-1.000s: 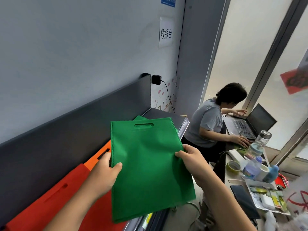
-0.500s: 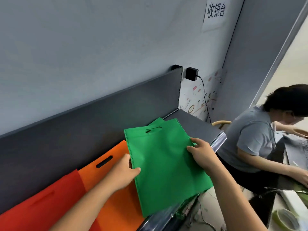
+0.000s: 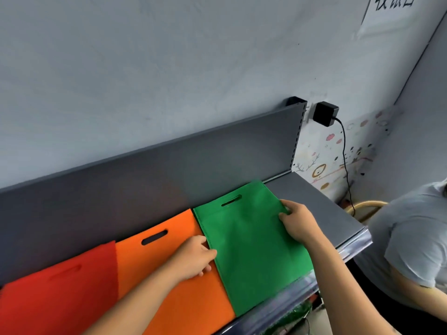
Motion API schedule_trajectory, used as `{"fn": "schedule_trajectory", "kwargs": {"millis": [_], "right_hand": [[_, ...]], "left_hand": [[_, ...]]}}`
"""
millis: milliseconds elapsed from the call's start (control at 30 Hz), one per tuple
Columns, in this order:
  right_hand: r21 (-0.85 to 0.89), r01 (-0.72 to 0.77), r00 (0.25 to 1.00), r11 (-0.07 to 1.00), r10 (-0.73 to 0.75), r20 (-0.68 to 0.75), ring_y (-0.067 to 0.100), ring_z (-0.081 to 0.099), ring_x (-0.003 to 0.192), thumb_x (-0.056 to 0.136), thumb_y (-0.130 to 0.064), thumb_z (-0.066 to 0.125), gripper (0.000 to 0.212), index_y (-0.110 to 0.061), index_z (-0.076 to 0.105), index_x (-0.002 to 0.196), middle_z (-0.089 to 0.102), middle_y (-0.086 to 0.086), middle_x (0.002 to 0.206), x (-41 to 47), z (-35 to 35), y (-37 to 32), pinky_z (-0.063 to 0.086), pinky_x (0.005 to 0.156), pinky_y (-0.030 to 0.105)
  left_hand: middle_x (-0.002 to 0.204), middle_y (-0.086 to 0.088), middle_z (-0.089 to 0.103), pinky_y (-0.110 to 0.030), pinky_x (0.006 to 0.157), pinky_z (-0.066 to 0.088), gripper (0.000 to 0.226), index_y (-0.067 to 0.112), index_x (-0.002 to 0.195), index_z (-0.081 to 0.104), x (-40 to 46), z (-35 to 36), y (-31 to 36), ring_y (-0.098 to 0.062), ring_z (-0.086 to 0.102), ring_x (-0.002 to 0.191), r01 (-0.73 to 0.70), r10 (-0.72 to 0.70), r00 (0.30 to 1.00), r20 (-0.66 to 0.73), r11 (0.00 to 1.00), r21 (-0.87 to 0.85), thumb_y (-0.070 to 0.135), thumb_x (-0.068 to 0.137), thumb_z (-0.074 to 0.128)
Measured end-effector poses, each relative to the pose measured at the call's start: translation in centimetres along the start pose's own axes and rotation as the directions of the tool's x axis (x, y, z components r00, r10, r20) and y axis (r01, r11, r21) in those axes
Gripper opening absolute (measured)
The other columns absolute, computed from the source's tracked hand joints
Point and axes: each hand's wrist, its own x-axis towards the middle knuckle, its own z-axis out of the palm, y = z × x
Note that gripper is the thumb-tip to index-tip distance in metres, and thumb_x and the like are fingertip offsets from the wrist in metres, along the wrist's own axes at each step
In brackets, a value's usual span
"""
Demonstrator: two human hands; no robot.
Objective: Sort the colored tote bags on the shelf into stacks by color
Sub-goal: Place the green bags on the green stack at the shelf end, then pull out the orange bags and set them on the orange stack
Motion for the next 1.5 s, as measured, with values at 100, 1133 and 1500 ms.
{"fn": "schedule_trajectory", "kwargs": {"millis": [100, 1133, 1500], "right_hand": [[-0.058, 0.016, 1.0, 0.998, -0.017, -0.02, 0.023, 0.073, 0.094, 0.102, -0.008, 0.056, 0.047, -0.021, 0.062, 0.147, 0.074, 0.003, 0.127, 1.4, 0.4, 0.0, 0.063, 0.088, 0.041], [0.407, 0.423, 0.572, 0.81, -0.587, 0.574, -0.007, 0.061, 0.064, 0.098, -0.006, 0.068, 0.019, -0.02, 0.074, 0.086, 0.073, -0.014, 0.072, -26.7, 35.5, -27.8, 0.047, 0.072, 0.023], [0.477, 0.354, 0.482, 0.804, -0.594, 0.644, 0.02, 0.061, 0.077, 0.1, -0.016, 0.063, 0.014, -0.022, 0.075, 0.094, 0.073, 0.001, 0.089, -49.1, 47.0, -35.9, 0.051, 0.071, 0.038]], "left_hand": [[0.102, -0.002, 0.072, -0.049, 0.078, 0.061, 0.074, 0.007, 0.162, 0.024, 0.6, 0.0, -0.2, -0.03, 0.076, 0.089, -0.007, 0.006, 0.999, -0.052, 1.0, -0.015, 0.031, 0.102, 0.06], [0.097, 0.014, 0.068, -0.039, 0.073, 0.057, 0.019, 0.026, 0.119, 0.059, -33.8, -18.5, -28.8, -0.014, 0.071, 0.081, 0.171, -0.32, 0.411, -0.854, 0.947, -0.272, 0.028, 0.1, 0.06], [0.102, 0.009, 0.067, -0.038, 0.074, 0.057, 0.025, 0.025, 0.128, 0.056, -55.1, -23.1, -43.1, -0.012, 0.07, 0.08, 0.249, -0.391, 0.358, -0.848, 0.915, -0.317, 0.032, 0.104, 0.056]]}}
